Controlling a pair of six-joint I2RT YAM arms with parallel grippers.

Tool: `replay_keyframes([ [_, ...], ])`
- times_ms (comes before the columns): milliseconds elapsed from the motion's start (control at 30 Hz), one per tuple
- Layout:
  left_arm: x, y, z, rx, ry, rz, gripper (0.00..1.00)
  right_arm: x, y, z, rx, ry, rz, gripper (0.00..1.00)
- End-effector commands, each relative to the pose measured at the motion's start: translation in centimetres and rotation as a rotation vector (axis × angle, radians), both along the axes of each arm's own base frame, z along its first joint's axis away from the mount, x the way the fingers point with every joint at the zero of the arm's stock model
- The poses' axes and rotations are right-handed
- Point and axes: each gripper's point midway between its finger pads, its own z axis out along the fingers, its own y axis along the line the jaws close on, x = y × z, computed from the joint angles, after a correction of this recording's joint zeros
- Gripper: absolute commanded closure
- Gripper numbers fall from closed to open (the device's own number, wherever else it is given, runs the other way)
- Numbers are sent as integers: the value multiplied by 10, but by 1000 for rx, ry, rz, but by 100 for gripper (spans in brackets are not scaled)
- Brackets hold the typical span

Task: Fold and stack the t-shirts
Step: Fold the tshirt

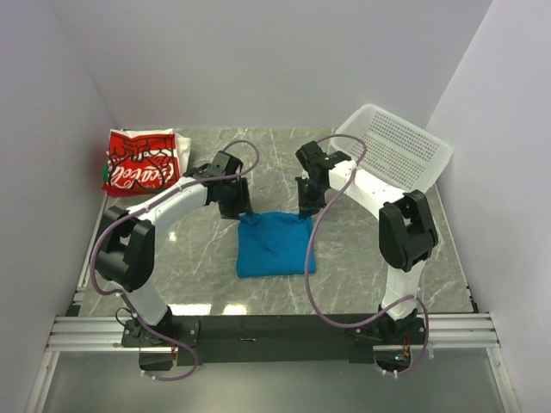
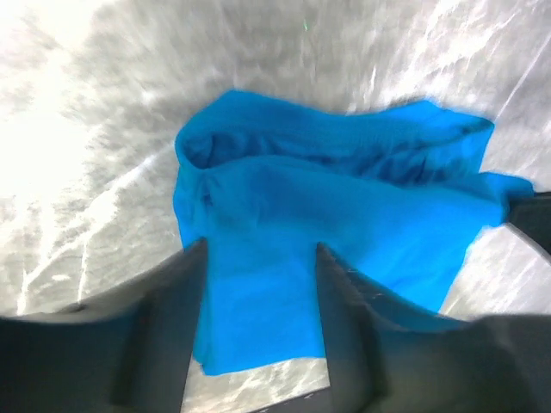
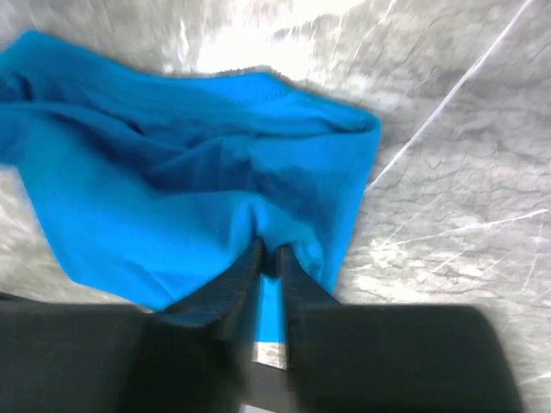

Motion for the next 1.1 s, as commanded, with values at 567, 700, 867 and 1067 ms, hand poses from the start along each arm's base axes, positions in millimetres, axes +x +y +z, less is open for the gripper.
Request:
replay_keyframes([
  [567, -37, -72, 79, -381, -220, -168, 5, -23, 38, 59, 291, -115, 39, 62],
  [700, -36, -92, 65, -414, -180, -202, 5, -34, 49, 41, 325, -58, 37, 63],
  [867, -20, -101, 45, -375, -157, -212, 4, -47, 54, 14, 291, 1, 51, 64],
  [1067, -5, -89, -5, -240, -92, -180, 3, -70, 45, -24, 223, 84, 53, 64],
])
